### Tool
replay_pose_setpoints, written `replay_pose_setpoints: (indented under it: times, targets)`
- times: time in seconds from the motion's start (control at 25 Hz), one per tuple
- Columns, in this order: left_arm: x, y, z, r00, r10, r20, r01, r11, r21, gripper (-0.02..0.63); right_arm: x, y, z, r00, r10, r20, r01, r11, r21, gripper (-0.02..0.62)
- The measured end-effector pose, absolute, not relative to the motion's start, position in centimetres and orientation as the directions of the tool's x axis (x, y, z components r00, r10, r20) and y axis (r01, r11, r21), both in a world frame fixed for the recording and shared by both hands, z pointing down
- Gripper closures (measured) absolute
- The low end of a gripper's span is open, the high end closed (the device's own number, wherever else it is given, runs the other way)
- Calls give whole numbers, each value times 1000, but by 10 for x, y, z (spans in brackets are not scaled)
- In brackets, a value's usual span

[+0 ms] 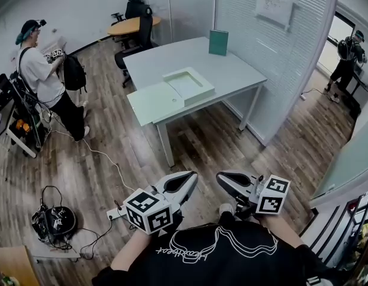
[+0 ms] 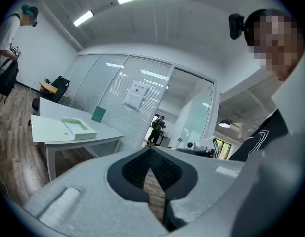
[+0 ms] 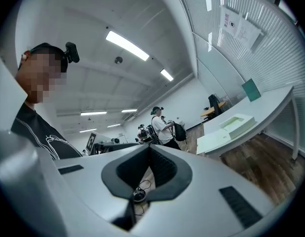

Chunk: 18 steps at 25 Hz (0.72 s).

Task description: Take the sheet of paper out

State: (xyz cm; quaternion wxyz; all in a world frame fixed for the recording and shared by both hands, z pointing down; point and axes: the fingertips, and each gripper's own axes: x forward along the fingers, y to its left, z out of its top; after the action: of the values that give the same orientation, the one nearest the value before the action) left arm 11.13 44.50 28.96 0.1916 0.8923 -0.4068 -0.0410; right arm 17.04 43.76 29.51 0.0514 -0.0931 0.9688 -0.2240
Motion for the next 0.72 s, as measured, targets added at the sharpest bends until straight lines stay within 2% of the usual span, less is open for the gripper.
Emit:
replay_pose_setpoints:
  times: [0.36, 0.72]
  targets:
    - [106, 416, 295, 655, -751, 86, -711, -573, 407, 594, 167, 412, 299, -981, -185, -56, -140, 879, -455, 586]
    - [97, 354, 315, 627, -766, 142, -731, -516, 446, 594, 154, 347, 318, -988, -141, -61, -89, 852, -515, 586]
